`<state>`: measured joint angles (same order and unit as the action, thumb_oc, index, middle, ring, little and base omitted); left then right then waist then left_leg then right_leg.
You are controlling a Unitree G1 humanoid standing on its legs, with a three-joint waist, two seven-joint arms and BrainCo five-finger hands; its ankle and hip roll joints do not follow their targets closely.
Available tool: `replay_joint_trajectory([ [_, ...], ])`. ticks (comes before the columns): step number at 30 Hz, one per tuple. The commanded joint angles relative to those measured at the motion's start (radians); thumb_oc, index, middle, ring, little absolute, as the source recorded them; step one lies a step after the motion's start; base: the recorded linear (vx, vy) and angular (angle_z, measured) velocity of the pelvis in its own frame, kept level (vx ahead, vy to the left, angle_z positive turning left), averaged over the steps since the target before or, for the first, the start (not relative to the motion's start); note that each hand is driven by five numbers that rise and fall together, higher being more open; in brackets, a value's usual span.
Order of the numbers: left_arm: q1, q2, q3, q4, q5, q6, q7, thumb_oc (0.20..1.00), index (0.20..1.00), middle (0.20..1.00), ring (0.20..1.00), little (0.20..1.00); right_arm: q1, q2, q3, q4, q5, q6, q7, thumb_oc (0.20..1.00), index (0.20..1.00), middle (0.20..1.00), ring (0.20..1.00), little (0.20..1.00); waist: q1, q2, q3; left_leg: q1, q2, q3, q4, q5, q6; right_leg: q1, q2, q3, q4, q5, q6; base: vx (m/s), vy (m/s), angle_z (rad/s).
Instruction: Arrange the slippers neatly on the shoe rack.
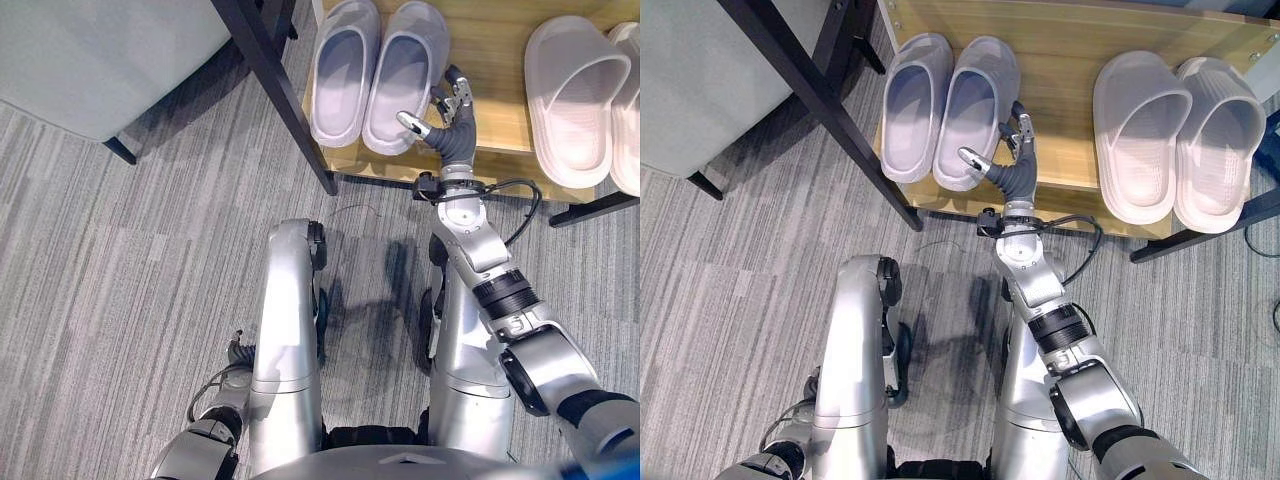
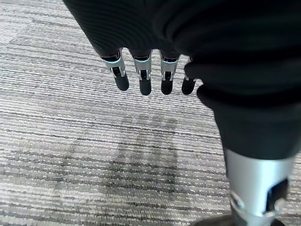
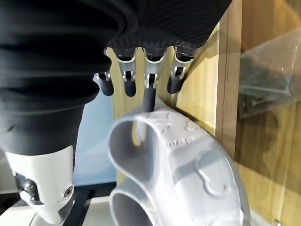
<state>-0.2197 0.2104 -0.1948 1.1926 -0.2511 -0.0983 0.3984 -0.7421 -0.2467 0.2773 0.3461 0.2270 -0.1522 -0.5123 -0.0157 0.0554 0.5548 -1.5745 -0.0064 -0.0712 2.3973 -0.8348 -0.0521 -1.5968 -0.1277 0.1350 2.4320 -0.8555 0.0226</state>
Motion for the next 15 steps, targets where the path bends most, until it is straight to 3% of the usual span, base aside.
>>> replay_joint_trajectory([
  [1, 0.041, -0.013, -0.063, 0.025, 0.015, -0.012, 0.027, 1.000, 1.000, 1.000, 1.000, 1.000, -0.011, -0.001, -0.018, -0.170, -0.159, -0.026, -0.060, 1.000, 1.000, 1.000, 1.000, 1.000, 0.065, -0.006, -0.036, 0.004, -0.060, -0.041, 0.099, 0.012, 0.053, 0.084, -0.022, 0.112, 0.056, 0.144, -0.054, 0.00, 0.000, 0.00],
  [9, 0.072, -0.034, -0.038, 0.017, 0.051, -0.020, 0.025, 1.000, 1.000, 1.000, 1.000, 1.000, 0.184, -0.054, -0.090, -0.481, -0.325, -0.042, -0.045, 1.000, 1.000, 1.000, 1.000, 1.000, 0.044, -0.022, -0.036, 0.004, -0.061, -0.040, 0.102, 0.021, 0.052, 0.086, -0.026, 0.107, 0.052, 0.145, -0.048, 0.00, 0.000, 0.00],
  [15, 0.106, -0.049, -0.017, -0.009, 0.094, -0.045, 0.016, 1.000, 1.000, 1.000, 1.000, 1.000, 0.451, -0.148, -0.275, -0.708, -0.485, -0.073, -0.068, 1.000, 1.000, 1.000, 1.000, 1.000, 0.020, -0.044, -0.036, 0.004, -0.057, -0.043, 0.088, 0.023, 0.051, 0.086, -0.028, 0.105, 0.034, 0.150, -0.044, 0.00, 0.000, 0.00],
])
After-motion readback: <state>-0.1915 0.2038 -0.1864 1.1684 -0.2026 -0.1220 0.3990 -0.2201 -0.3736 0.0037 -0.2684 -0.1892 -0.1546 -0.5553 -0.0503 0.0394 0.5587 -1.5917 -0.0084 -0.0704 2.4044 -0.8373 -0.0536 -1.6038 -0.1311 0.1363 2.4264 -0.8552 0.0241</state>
